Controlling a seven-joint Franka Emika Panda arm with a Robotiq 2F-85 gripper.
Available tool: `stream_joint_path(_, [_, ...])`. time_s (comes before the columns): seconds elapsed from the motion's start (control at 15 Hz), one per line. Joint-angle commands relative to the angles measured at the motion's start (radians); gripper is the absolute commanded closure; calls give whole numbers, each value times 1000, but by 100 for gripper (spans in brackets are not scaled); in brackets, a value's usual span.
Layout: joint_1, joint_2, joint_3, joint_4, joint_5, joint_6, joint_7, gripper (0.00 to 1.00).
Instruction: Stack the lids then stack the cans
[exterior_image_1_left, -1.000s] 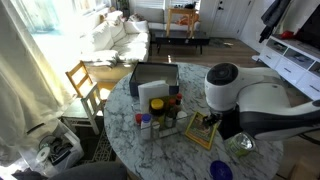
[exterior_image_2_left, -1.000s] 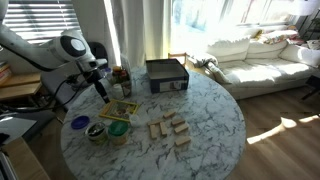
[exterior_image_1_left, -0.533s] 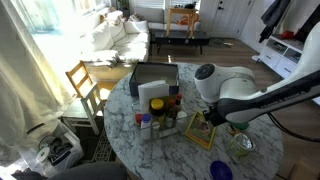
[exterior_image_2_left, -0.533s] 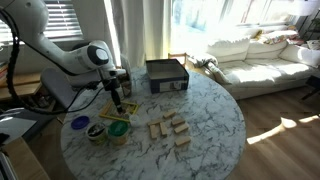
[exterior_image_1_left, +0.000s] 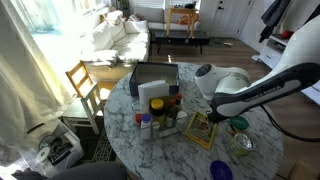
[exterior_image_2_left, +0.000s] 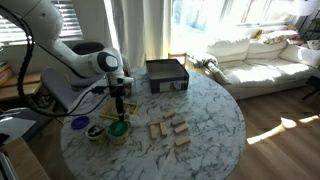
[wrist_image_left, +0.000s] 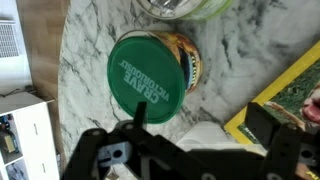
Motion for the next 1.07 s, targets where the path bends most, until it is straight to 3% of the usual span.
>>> stream_joint_path(0.0, [-7, 26, -24, 16, 31, -15, -52, 1])
stream_joint_path(0.27, [-12, 32, -38, 12, 39, -14, -72, 13])
stream_joint_path(0.33, [-12, 35, -40, 12, 41, -13, -75, 31])
stream_joint_path(0.47, [-11, 39, -45, 11, 40, -15, -78, 40])
stream_joint_path(1.0, [-6, 31, -55, 39, 30, -95, -54, 100])
